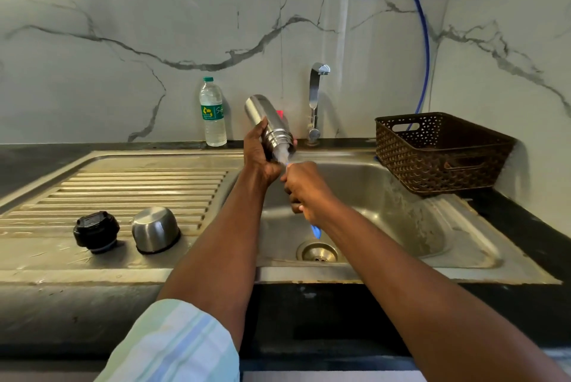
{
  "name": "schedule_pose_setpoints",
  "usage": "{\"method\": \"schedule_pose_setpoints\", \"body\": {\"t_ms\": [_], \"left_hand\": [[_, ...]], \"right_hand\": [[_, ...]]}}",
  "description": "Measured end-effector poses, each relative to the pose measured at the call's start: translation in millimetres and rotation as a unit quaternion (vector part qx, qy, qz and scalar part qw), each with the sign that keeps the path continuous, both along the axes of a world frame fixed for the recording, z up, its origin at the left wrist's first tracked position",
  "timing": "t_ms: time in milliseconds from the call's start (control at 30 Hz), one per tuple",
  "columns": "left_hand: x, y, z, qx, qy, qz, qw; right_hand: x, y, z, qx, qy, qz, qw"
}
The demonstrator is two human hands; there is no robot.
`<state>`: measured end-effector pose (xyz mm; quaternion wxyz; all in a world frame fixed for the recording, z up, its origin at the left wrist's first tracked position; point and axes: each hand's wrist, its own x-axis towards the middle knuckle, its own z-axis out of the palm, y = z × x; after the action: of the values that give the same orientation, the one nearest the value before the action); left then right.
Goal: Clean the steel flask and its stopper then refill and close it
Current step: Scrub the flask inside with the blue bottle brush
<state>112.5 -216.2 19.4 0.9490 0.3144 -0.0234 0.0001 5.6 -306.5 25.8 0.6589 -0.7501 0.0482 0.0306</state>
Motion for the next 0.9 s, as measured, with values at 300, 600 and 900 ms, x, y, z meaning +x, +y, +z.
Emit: {"method": "schedule_pose_setpoints", "body": {"t_ms": [300,600,900], "left_hand": [[-4.4,0.4,3.6,0.012,0.002,0.025,1.0],[-7.2,-6.1,2.6,0.038,-0.008,-0.013,0.999],[-7.6,-1.6,0.3,0.028,-0.008,-0.018,0.999]], "right_hand": [[-7.5,0.0,3.0,0.022,0.013,-0.001,1.0],[-3.7,1.0,4.8,0.076,0.026,-0.006,0.997],[-5.2,2.5,3.1,0.082,0.039,0.011,0.996]]}}
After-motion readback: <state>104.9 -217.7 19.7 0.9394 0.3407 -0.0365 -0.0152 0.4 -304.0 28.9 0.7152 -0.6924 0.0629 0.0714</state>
